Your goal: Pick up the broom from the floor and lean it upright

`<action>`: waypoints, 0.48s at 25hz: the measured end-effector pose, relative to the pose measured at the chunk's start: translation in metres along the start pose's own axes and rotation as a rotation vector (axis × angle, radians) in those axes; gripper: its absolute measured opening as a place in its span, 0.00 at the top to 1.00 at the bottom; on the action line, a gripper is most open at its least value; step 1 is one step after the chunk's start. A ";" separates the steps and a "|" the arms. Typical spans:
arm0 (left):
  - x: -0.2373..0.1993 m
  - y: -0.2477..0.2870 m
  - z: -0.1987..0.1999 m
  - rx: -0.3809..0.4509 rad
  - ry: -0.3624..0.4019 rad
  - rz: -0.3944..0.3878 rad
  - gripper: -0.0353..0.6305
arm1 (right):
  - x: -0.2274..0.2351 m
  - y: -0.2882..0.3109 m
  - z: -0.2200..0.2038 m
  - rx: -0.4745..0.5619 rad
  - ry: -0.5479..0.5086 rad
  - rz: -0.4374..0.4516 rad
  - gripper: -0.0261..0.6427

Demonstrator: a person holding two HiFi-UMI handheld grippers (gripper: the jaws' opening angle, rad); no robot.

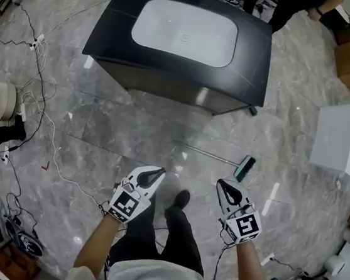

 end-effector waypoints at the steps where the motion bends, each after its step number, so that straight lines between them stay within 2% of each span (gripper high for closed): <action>1: -0.005 0.004 -0.012 0.003 -0.005 0.002 0.93 | 0.002 0.008 -0.012 -0.007 0.003 0.003 0.96; 6: -0.025 0.022 -0.081 0.015 -0.035 0.033 0.93 | 0.011 0.046 -0.076 -0.027 0.014 0.018 0.96; 12: -0.045 0.041 -0.169 0.000 -0.016 0.027 0.93 | 0.031 0.085 -0.161 -0.042 0.009 0.041 0.96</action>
Point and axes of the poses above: the fingertips, and each gripper's own axes: y forward along the fingers, x to its right, z out of its top, the point moved 5 cm from there along -y, backward along the fingers, and after that the axes turned 13 degrees about x, right-handed, at the moved point
